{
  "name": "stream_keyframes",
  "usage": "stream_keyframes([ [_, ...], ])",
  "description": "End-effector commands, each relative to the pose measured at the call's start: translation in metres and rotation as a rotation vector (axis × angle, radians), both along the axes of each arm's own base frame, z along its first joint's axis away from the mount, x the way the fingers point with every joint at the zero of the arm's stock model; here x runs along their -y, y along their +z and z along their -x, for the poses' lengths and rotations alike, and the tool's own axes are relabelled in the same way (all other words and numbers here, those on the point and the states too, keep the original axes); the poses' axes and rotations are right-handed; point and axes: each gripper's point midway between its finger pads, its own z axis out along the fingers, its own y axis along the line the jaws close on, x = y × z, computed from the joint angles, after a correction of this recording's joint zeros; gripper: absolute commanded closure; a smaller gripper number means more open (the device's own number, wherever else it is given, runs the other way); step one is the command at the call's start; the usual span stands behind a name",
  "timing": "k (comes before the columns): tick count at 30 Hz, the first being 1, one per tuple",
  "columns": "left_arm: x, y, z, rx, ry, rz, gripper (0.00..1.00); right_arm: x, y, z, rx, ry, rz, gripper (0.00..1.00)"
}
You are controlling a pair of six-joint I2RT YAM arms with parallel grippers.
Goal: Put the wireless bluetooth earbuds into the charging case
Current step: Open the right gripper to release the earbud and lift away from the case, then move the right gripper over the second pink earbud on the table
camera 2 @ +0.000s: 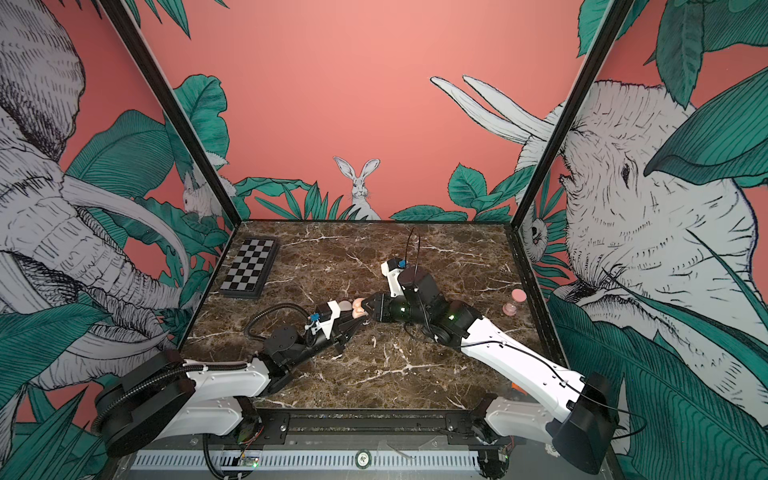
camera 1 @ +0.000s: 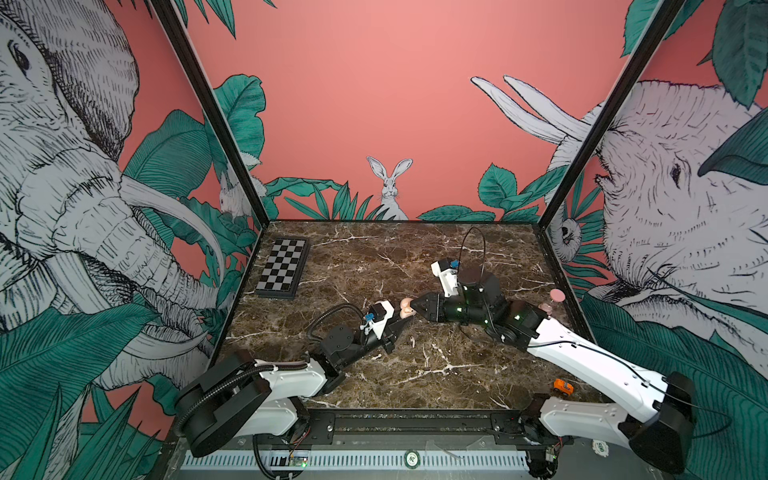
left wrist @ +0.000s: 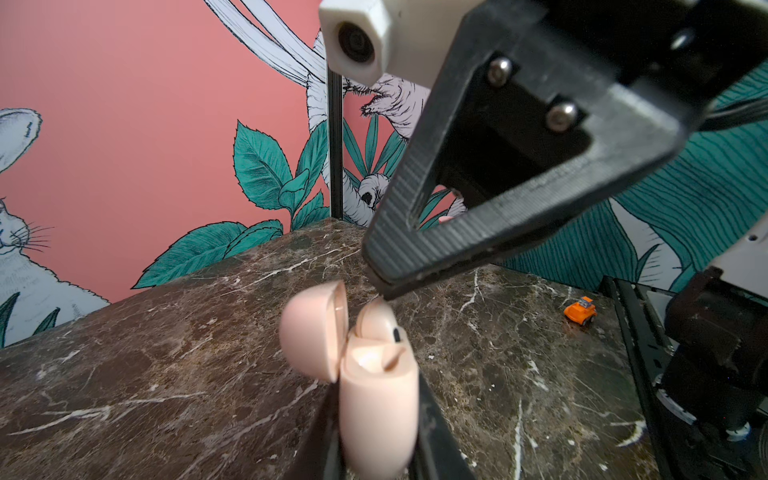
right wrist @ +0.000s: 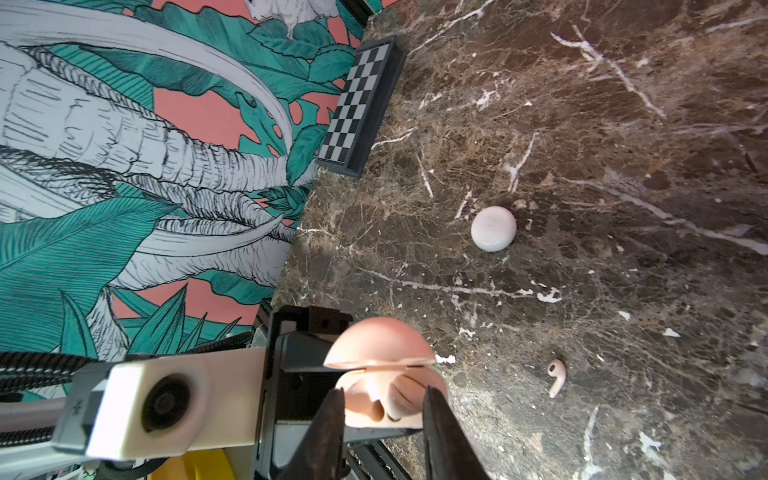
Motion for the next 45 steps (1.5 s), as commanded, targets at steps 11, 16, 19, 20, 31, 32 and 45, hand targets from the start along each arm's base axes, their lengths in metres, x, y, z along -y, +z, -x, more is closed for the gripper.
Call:
stream_keyframes([
  [11, 0.001, 0.024, 0.003, 0.056, -0.011, 0.053, 1.0, -0.012, 0.02, 0.005, 0.051, 0.063, -0.077, 0.68],
  [16, 0.001, 0.025, 0.003, 0.063, -0.011, 0.052, 1.0, -0.012, 0.015, 0.005, 0.041, 0.057, -0.066, 0.68],
  [19, 0.001, 0.027, 0.003, 0.07, -0.014, 0.056, 1.0, -0.011, 0.014, 0.004, 0.037, 0.055, -0.065, 0.68],
  [20, 0.001, 0.027, 0.003, 0.071, -0.01, 0.055, 1.0, -0.011, 0.013, 0.005, 0.035, 0.055, -0.064, 0.68],
  [31, -0.002, 0.029, 0.006, 0.09, -0.012, 0.058, 1.0, 0.0, 0.031, 0.007, 0.101, 0.045, -0.052, 0.6],
  [32, -0.003, 0.029, 0.007, 0.095, -0.015, 0.055, 1.0, 0.004, 0.034, 0.007, 0.117, 0.04, -0.037, 0.57],
  [45, -0.005, 0.035, 0.034, 0.136, -0.101, 0.039, 1.0, 0.067, 0.064, 0.001, 0.241, -0.095, 0.089, 0.06],
])
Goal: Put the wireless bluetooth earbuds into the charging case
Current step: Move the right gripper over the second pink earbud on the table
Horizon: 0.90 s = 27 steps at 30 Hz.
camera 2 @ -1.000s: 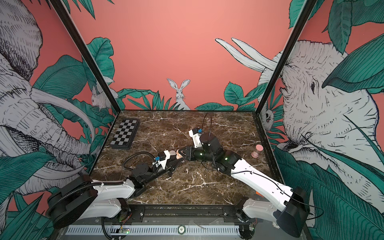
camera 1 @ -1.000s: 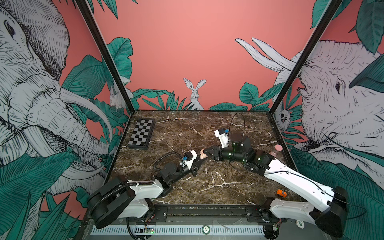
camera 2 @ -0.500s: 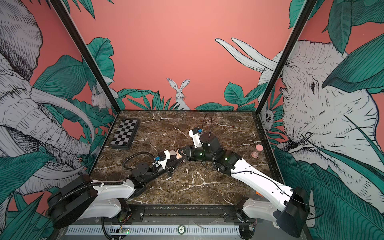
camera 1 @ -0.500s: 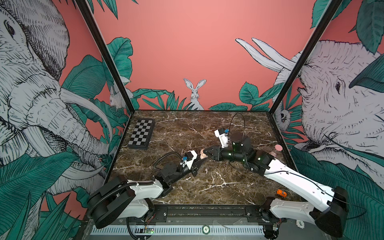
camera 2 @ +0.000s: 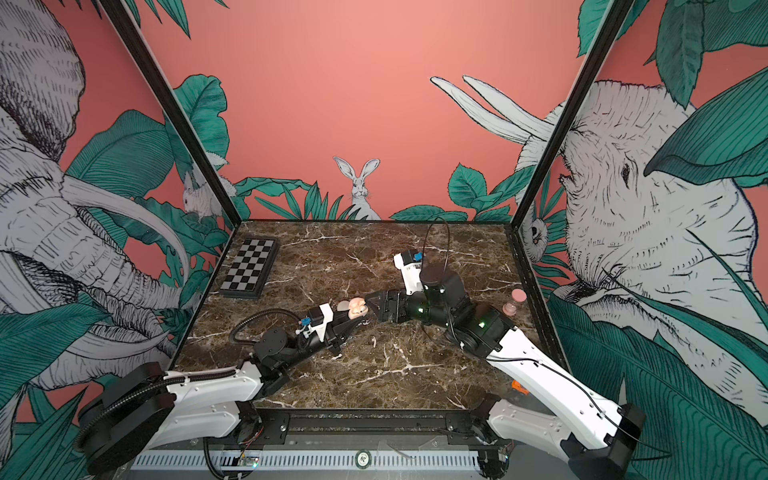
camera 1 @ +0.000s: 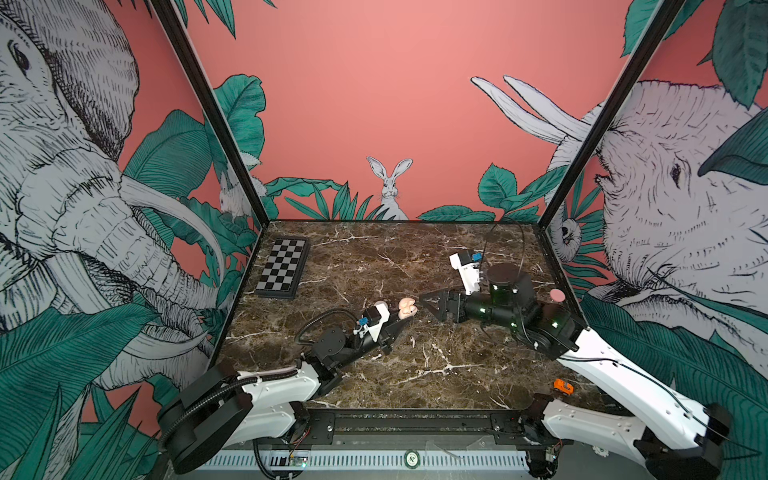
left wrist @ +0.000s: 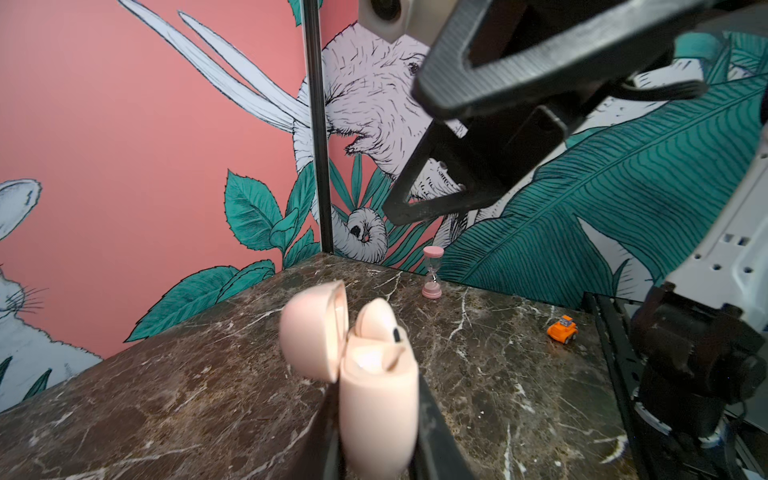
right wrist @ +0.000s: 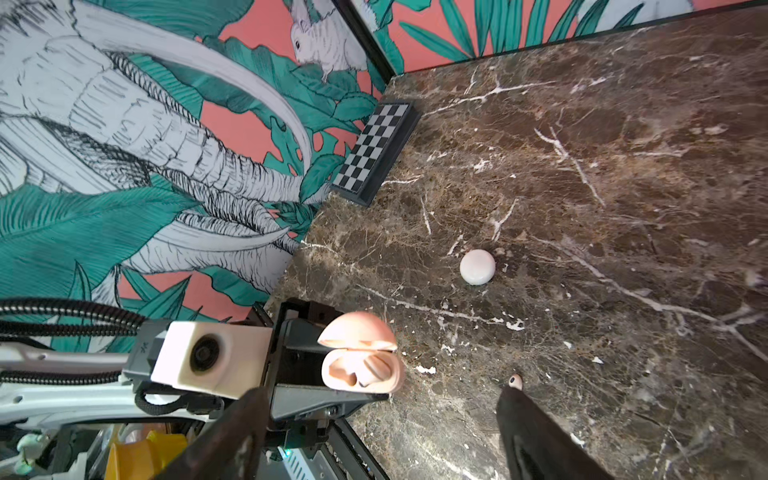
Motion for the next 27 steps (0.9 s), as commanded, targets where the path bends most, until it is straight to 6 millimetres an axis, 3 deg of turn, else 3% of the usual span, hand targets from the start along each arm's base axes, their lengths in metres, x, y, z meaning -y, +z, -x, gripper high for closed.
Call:
stream_keyframes([
  [1, -0.001, 0.004, 0.014, 0.036, -0.046, -0.01, 1.0, 0.027, 0.009, -0.007, 0.046, -0.075, 0.045, 0.03],
  [7, 0.001, 0.026, 0.031, 0.055, -0.105, -0.026, 1.0, 0.057, 0.005, -0.013, 0.039, -0.153, 0.128, 0.02],
  [14, -0.003, 0.047, 0.052, 0.083, -0.189, -0.062, 1.0, 0.068, -0.01, -0.016, 0.011, -0.198, 0.173, 0.02],
  [22, -0.01, 0.046, 0.081, 0.194, -0.291, -0.144, 1.0, 0.07, -0.031, -0.019, -0.024, -0.204, 0.204, 0.02],
  [27, -0.016, 0.04, 0.091, 0.292, -0.315, -0.25, 1.0, 0.061, -0.056, -0.02, -0.09, -0.181, 0.212, 0.02],
])
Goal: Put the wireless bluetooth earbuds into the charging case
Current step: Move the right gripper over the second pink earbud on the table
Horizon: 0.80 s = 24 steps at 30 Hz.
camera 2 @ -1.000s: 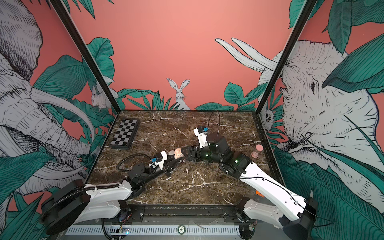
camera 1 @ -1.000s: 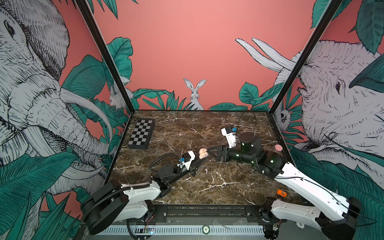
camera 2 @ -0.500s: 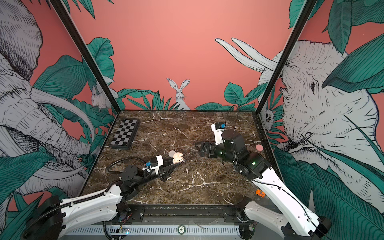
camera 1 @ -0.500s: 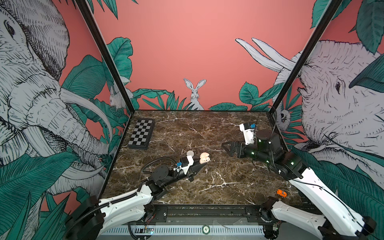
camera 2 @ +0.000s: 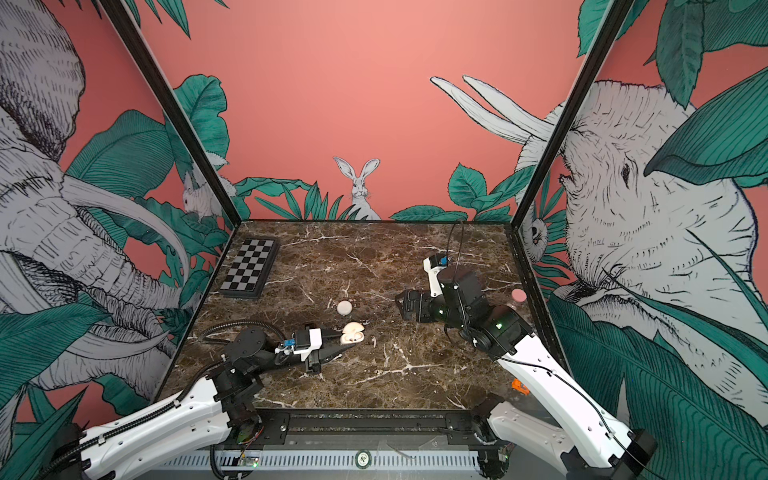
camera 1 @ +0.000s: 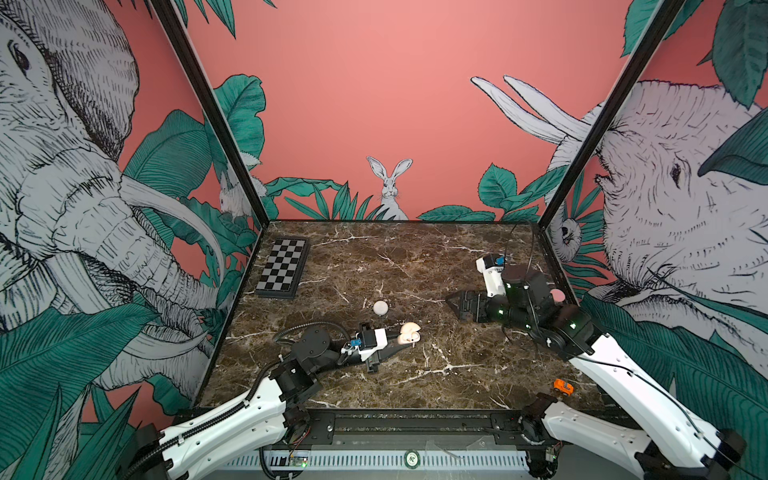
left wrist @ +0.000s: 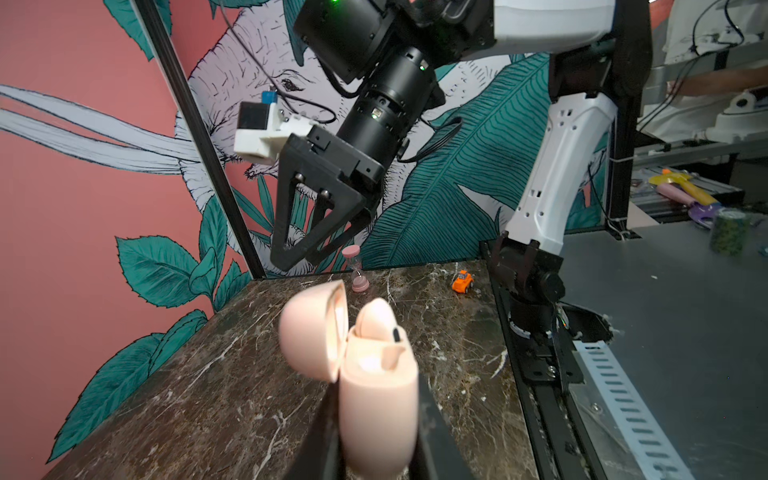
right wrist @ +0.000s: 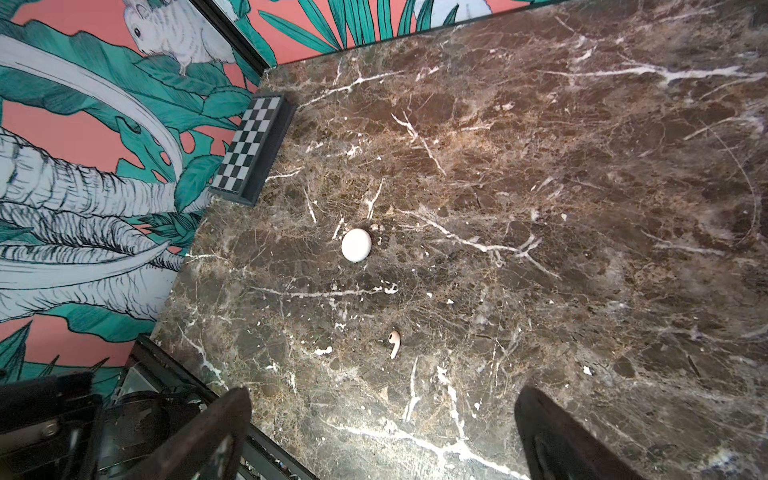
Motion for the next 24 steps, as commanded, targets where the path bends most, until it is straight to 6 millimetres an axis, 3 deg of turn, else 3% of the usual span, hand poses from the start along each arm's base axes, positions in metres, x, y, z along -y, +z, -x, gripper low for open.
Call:
stream_keyframes([
  [1, -0.007, 0.002, 0.013, 0.124, -0.034, -0.074, 1.0, -0.006, -0.012, -0.004, -0.028, 0.009, -0.003, 0.02],
  [17, -0.018, 0.012, 0.023, 0.158, -0.036, 0.019, 1.0, -0.033, -0.11, -0.011, -0.301, 0.028, 0.131, 0.05],
  [24, -0.024, 0.017, 0.028, 0.161, -0.037, 0.053, 1.0, -0.054, -0.132, -0.005, -0.339, 0.06, 0.181, 0.1],
])
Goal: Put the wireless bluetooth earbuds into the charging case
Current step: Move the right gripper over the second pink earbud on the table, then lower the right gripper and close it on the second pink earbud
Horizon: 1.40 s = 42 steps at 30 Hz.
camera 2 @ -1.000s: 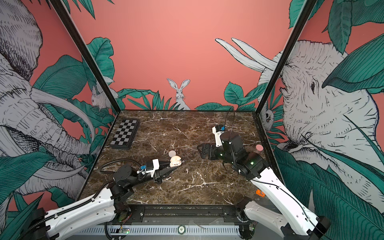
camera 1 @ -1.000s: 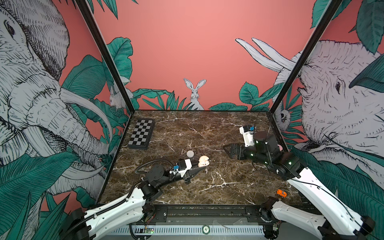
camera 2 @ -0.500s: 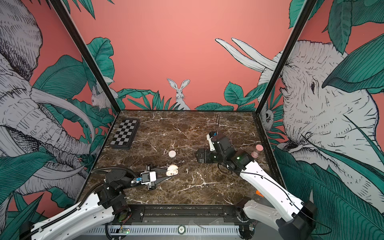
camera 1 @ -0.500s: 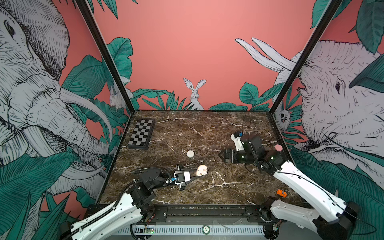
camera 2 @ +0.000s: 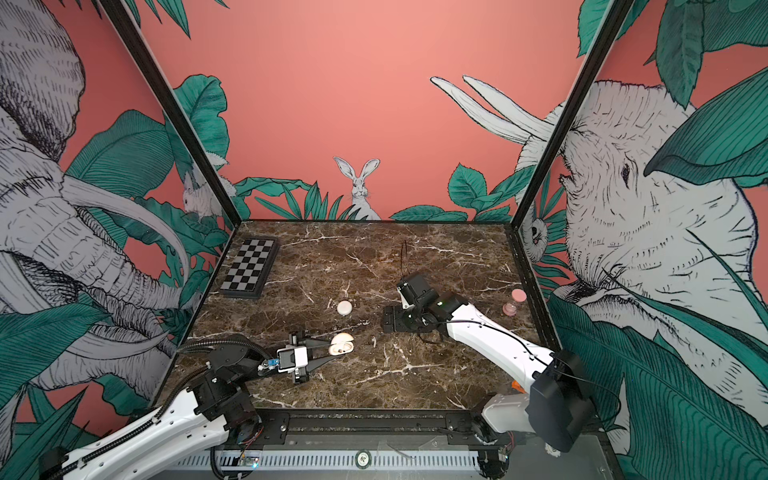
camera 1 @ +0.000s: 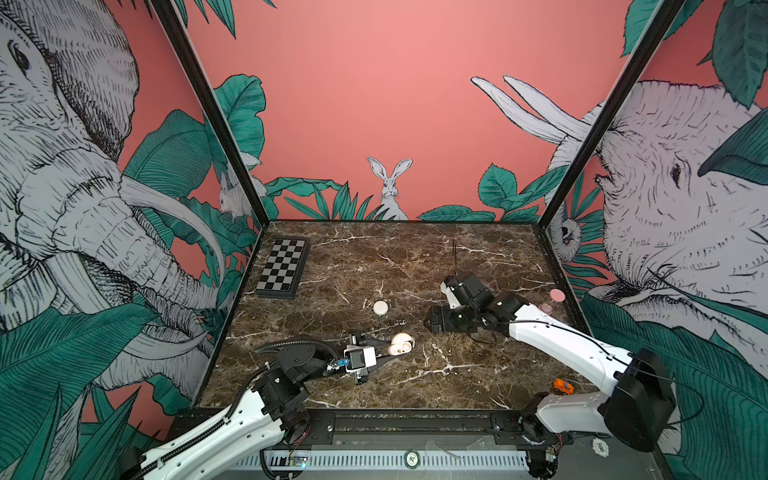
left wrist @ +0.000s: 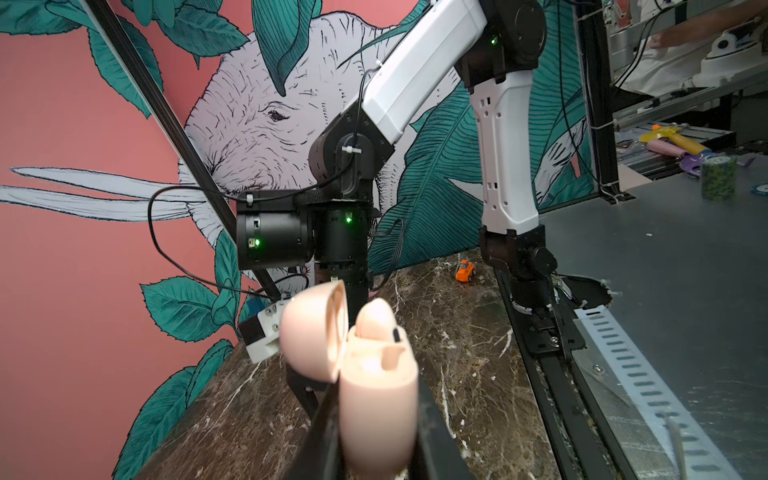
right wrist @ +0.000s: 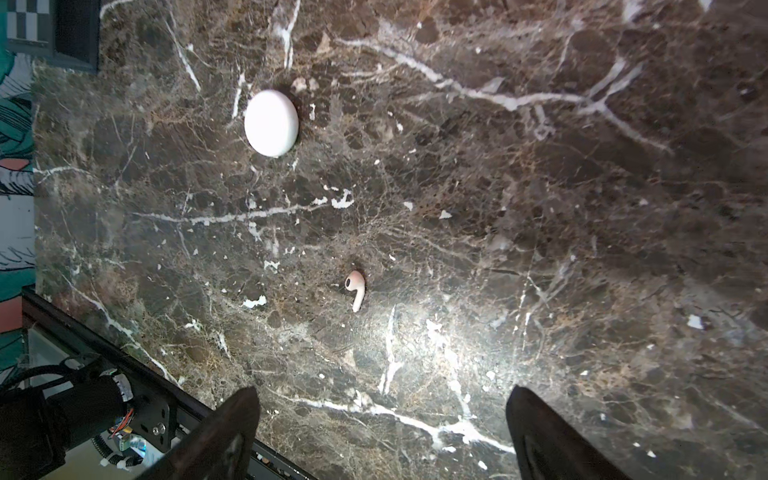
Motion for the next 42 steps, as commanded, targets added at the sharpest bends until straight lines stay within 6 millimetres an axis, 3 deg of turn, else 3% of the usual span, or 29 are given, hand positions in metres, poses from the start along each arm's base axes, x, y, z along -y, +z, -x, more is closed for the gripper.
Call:
stream_keyframes([
  [1, -0.005, 0.01, 0.009, 0.026, -0.028, 0.048, 1.0, -0.012, 0.0, -0.004, 0.018, 0.005, 0.012, 0.11],
  [10, -0.011, 0.019, 0.03, 0.027, -0.126, 0.064, 1.0, -0.031, -0.023, 0.001, -0.043, 0.028, 0.058, 0.16],
  [16, -0.015, 0.029, 0.035, 0.016, -0.148, 0.109, 1.0, -0.031, -0.038, 0.004, -0.073, 0.013, 0.115, 0.21],
  [31, -0.006, -0.025, 0.026, 0.03, -0.112, -0.148, 1.0, -0.048, -0.063, 0.007, -0.123, 0.052, 0.212, 0.39],
  [42, -0.006, -0.027, 0.019, 0.051, -0.076, -0.152, 1.0, -0.052, -0.081, 0.001, -0.121, 0.086, 0.266, 0.54],
])
